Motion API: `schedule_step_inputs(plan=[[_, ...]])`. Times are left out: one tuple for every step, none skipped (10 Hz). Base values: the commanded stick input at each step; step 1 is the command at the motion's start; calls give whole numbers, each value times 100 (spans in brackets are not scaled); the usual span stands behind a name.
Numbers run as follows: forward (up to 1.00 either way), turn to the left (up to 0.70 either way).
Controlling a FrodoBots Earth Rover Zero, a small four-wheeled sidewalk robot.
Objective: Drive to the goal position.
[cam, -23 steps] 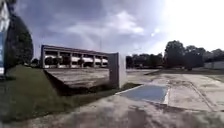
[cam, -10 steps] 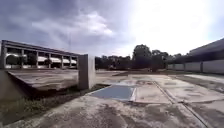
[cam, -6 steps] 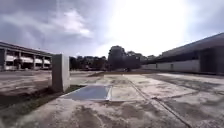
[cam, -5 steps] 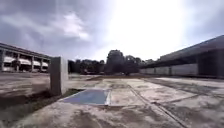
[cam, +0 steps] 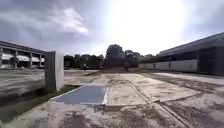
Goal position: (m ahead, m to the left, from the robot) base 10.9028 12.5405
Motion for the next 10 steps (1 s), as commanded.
schedule_step_inputs(plan=[[0,70],[0,70],[0,70],[0,70],[0,70],[0,70],[0,70],[0,70],[0,70],[0,70]])
